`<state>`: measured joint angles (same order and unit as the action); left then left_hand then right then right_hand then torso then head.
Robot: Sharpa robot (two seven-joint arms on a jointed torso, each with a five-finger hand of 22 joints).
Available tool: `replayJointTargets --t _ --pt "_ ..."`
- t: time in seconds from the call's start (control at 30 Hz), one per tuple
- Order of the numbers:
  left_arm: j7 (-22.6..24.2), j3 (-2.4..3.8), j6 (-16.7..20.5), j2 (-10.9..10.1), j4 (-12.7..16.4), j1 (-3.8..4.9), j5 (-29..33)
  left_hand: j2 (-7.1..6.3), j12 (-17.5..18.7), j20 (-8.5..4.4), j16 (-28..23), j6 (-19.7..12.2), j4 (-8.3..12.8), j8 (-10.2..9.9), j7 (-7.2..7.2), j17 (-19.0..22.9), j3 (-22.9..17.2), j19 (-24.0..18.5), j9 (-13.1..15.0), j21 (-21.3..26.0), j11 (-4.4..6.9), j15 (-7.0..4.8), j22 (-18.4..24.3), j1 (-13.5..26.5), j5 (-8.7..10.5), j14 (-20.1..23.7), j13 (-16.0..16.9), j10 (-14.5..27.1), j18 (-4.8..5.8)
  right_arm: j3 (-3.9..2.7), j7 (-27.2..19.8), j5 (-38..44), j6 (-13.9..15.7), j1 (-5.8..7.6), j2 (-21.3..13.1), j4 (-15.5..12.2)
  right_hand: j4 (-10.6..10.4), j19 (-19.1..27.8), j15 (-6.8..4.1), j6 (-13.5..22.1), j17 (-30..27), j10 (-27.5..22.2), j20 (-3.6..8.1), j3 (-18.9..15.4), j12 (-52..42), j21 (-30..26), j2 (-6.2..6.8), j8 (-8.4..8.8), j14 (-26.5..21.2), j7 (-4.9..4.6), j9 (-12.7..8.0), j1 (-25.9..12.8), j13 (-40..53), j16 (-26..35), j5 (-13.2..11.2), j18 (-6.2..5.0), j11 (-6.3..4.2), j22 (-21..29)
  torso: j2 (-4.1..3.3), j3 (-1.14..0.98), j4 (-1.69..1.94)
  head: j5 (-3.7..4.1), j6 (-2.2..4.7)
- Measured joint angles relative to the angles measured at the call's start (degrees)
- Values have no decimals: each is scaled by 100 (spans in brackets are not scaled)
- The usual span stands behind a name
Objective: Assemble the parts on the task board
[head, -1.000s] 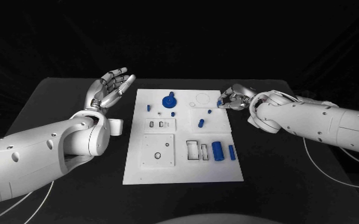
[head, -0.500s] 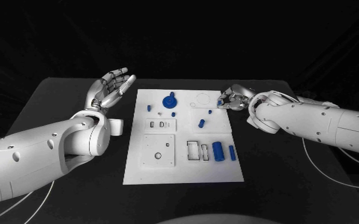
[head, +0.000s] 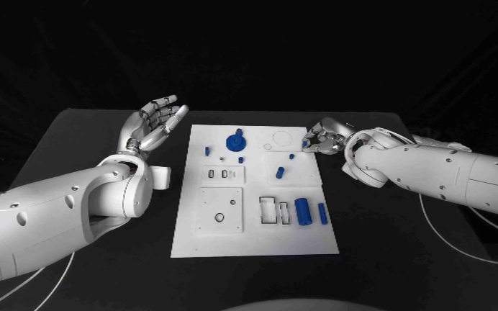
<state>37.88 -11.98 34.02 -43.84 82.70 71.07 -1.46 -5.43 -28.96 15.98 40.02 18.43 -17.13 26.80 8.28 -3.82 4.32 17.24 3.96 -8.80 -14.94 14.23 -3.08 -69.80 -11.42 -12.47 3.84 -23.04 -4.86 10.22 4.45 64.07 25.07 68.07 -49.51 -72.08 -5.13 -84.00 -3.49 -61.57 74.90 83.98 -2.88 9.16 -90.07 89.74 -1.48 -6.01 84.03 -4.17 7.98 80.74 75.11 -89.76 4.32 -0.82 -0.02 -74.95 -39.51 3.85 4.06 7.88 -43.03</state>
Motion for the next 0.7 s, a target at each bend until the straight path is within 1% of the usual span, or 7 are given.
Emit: replayJointTargets --t 0.17,0.2,0.23,0.3,0.47,0.57,0.7 --pt "-1 0 0 3 -8 0 0 0 0 0 0 0 0 0 0 0 0 0 -1 0 0 0 0 0 0 0 0 0 -1 3 -49 -46 210 0 -78 -201 26 0 13 0 0 -1 0 26 -1 0 -8 0 -13 0 6 38 1 0 46 0 1 0 4 0 2 -34 16" --pt "-1 0 0 3 -13 0 0 0 0 0 0 0 0 0 0 0 0 0 -5 0 0 0 0 0 0 0 0 0 -1 5 -69 -74 277 13 -103 -277 26 0 25 -10 0 5 0 26 -1 0 -8 0 -20 -9 6 39 -1 0 61 0 18 0 5 -2 1 -41 19" --pt "-1 -1 0 5 -18 0 0 0 0 0 0 0 0 0 0 0 0 0 -5 0 0 0 0 0 0 0 0 0 0 7 -85 -98 329 31 -123 -341 41 -3 44 -43 0 0 -3 11 -13 0 -28 3 -1 -42 6 92 -6 0 96 0 61 0 7 -3 -1 -48 23" --pt "-1 -1 0 13 -35 0 -1 0 0 0 0 0 0 0 0 0 0 0 -5 0 0 0 0 0 0 0 0 0 -1 8 -120 -151 425 93 -156 -473 48 -1 44 -44 0 0 -43 3 -14 0 -22 6 -1 -43 6 98 -7 0 135 1 61 1 8 -3 -1 -54 27" --pt "-2 -1 0 50 -82 0 -1 0 0 0 0 0 0 0 0 0 0 0 -5 0 0 0 0 0 0 0 0 0 -1 -6 -201 -286 611 337 -186 -843 64 0 44 -53 0 0 -44 19 -15 0 -9 14 -1 -52 3 112 -6 0 137 1 61 1 8 -1 0 -72 33" --pt "-2 -2 0 70 -93 0 -1 0 0 3 0 0 0 0 0 0 0 -4 -5 0 0 0 0 0 0 0 0 0 -1 -7 -227 -336 675 403 -166 -998 64 0 64 -53 5 -3 -44 19 -22 0 -17 34 -21 -52 -8 149 -6 0 161 0 97 1 8 1 0 -86 34" --pt "-2 -2 -2 93 -106 0 -1 0 0 21 0 0 0 0 0 0 0 -21 -5 0 0 0 0 0 0 0 0 0 0 -4 -221 -391 703 444 -114 -1246 64 0 84 -54 4 -3 -44 19 -23 0 -26 53 -1 -53 -13 156 -4 0 164 0 97 2 3 4 7 -92 40"
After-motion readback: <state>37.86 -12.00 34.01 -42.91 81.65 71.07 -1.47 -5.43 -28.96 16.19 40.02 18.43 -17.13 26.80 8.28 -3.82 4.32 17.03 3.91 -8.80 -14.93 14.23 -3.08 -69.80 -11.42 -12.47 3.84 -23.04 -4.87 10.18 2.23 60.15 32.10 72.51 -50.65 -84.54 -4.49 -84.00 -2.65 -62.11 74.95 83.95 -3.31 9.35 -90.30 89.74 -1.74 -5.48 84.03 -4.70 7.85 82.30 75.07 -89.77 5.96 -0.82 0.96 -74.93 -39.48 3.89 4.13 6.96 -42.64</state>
